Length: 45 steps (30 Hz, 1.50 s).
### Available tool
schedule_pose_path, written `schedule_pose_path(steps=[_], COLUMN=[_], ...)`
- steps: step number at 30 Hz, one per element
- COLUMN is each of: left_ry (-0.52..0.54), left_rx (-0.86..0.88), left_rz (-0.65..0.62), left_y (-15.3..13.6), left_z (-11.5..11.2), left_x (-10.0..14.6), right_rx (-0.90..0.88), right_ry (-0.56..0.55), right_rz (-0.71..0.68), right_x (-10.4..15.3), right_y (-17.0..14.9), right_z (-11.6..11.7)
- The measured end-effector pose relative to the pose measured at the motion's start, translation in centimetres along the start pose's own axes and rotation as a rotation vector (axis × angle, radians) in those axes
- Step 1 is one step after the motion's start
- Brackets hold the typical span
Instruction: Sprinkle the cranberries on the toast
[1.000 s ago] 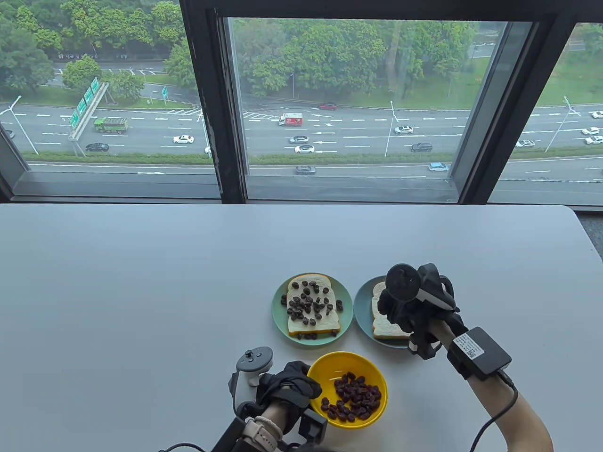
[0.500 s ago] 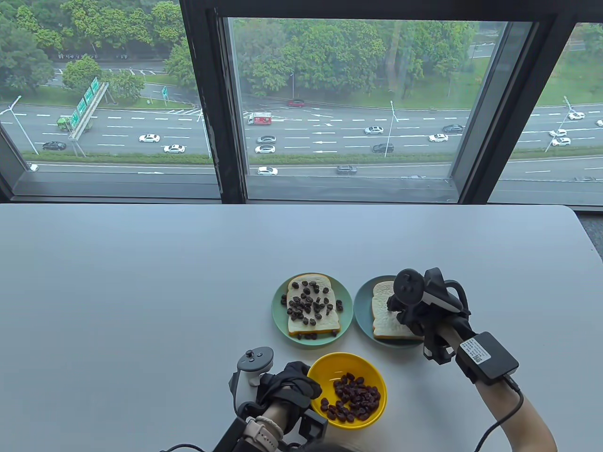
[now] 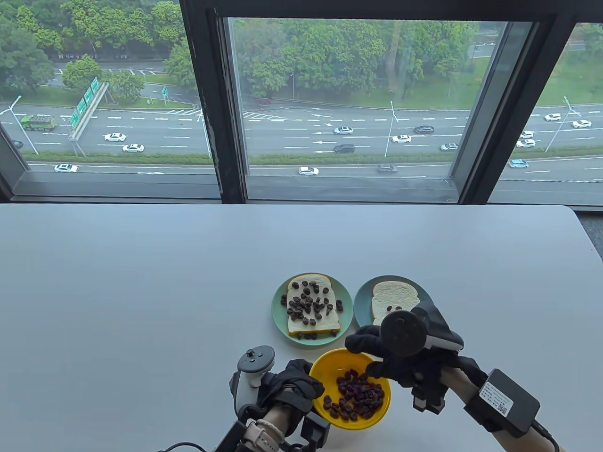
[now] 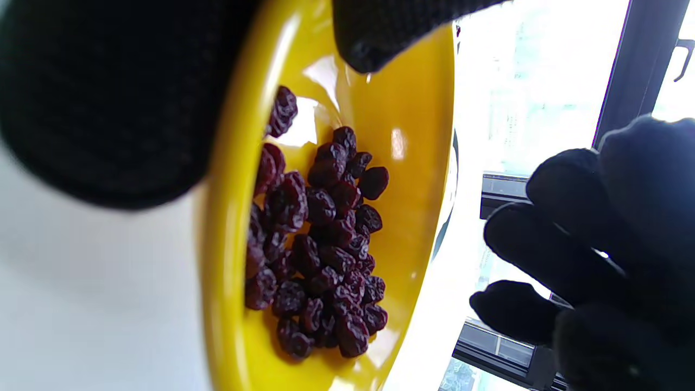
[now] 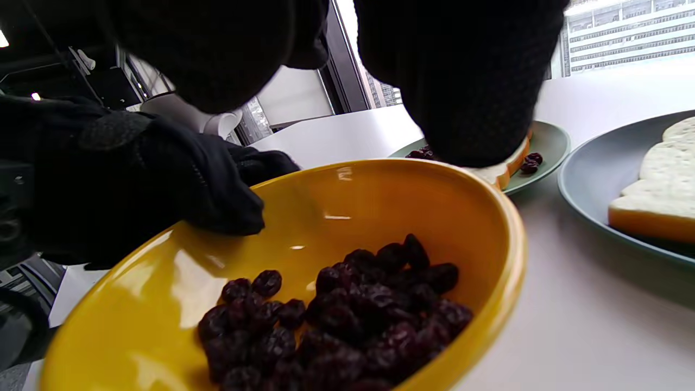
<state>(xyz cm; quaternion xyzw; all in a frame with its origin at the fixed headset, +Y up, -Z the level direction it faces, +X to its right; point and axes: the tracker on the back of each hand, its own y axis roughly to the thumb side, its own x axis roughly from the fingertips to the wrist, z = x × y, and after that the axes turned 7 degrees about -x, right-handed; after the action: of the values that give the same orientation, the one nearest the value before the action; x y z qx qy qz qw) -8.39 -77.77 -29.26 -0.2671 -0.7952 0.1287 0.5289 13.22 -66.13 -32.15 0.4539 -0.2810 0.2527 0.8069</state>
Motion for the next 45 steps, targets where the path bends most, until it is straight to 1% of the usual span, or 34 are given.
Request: schedule_pose_path(steps=[2,3,5,6,7,8,11,13,16,18,20,22,24,25,26,27,31,37,40,42,45], left_ry=[0.001,0.006,0.016,0.019,0.024,0.04,0.042,0.056,0.057,0.058,0.045,0.04,0.028,0.034,0.029,0.029,0.035,0.057,0.065,0.075,0.051], left_rx=[0.017,0.026,0.048,0.072,0.084,0.082,0.086,0.069,0.062,0.059,0.088,0.066,0.064,0.076,0.077,0.092,0.092,0.004,0.002,-0.028,-0.023], left_rz=[-0.016,-0.025,-0.043,-0.05,-0.044,-0.043,-0.053,-0.066,-0.079,-0.079,-0.07,-0.068,-0.056,-0.047,-0.04,-0.038,-0.016,0.01,0.029,0.04,0.048], left_y=[0.2,0.3,0.5,0.6,0.7,0.7,0.7,0.8,0.9,0.8,0.7,0.6,0.4,0.3,0.2,0.1,-0.1,-0.1,-0.2,-0.2,-0.5], left_z=[-0.1,-0.2,-0.2,-0.2,-0.3,-0.4,-0.6,-0.5,-0.4,-0.5,-0.7,-1.0,-1.3,-1.1,-1.0,-0.9,-0.6,-0.4,0.0,0.1,-0.1], left_x=[0.3,0.5,0.7,0.8,0.9,1.0,1.1,1.2,1.4,1.3,1.1,1.0,1.0,0.9,0.9,0.8,0.5,0.3,0.3,0.4,0.2], right_rx=[0.042,0.088,0.168,0.204,0.201,0.161,0.076,0.107,0.164,0.22,0.321,0.394,0.418,0.46,0.465,0.457,0.419,0.359,0.311,0.266,0.175], right_ry=[0.089,0.134,0.194,0.225,0.234,0.232,0.252,0.226,0.223,0.146,0.059,0.055,-0.016,0.046,0.047,0.048,0.009,-0.093,-0.137,-0.162,-0.194], right_rz=[0.009,0.036,0.104,0.16,0.192,0.211,0.214,0.165,0.137,0.106,0.087,0.052,0.069,0.091,0.094,0.075,0.075,0.042,0.022,0.012,0.015], right_x=[-0.1,-0.2,-0.2,-0.3,-0.3,-0.5,-0.8,-1.1,-1.3,-1.6,-1.7,-2.0,-2.5,-2.7,-2.7,-3.0,-3.1,-2.4,-1.6,-1.1,-0.3], right_y=[1.4,1.9,2.2,2.4,2.4,2.5,2.6,2.6,2.5,2.5,2.9,3.3,3.7,3.9,4.0,4.0,3.7,3.1,3.0,3.1,3.0], right_z=[1.1,1.7,2.5,2.9,3.2,3.7,4.5,5.1,5.7,5.8,6.1,6.6,7.0,7.2,7.2,7.2,7.0,6.5,5.5,4.7,3.1])
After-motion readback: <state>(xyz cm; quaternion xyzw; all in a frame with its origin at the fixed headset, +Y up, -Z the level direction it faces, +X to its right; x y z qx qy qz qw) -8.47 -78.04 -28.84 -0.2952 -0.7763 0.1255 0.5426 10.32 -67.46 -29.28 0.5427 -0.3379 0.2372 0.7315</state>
